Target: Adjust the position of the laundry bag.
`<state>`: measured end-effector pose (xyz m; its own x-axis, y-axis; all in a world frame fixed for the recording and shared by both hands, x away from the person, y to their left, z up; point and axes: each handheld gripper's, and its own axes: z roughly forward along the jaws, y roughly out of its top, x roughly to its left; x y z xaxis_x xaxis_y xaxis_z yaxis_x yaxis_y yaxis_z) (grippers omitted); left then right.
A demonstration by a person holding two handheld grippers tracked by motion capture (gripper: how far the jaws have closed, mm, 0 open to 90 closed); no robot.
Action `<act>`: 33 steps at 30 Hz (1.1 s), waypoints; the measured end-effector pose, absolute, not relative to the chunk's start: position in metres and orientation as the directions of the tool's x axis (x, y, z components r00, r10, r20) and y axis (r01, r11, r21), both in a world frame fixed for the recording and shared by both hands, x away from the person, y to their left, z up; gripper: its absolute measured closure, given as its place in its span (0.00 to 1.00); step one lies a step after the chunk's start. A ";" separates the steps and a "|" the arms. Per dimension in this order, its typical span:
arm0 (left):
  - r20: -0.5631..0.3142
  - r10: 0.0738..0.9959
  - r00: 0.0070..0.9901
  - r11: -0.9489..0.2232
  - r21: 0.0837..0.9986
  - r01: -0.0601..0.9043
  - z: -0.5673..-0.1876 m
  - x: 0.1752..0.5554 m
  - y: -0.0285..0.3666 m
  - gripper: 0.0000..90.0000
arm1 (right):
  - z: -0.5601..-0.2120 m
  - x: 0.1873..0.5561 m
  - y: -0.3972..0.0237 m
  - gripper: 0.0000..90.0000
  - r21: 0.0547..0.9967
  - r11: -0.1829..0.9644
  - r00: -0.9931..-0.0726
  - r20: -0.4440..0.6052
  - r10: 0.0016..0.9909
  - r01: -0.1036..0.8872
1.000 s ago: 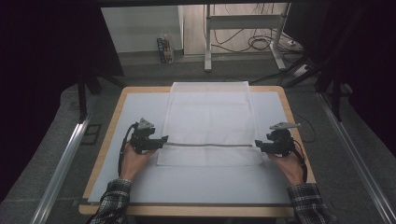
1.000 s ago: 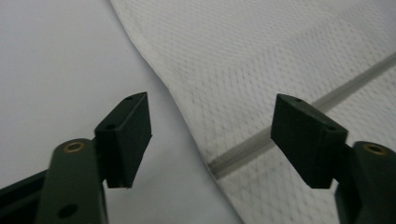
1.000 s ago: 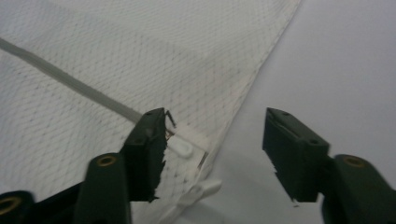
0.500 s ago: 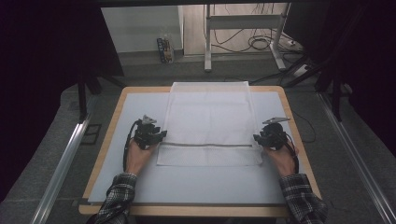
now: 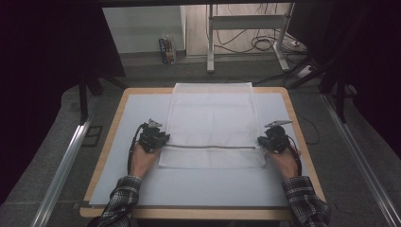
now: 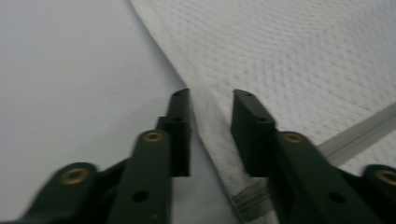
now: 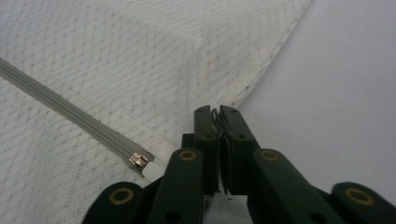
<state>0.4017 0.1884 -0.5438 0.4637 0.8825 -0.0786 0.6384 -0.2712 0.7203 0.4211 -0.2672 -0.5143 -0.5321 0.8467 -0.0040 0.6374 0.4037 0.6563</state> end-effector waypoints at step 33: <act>-0.098 0.817 0.568 -0.347 0.703 0.620 -0.522 0.365 0.197 0.98 | -0.495 0.384 -0.264 0.98 0.669 0.507 -0.644 -0.054 0.763 0.544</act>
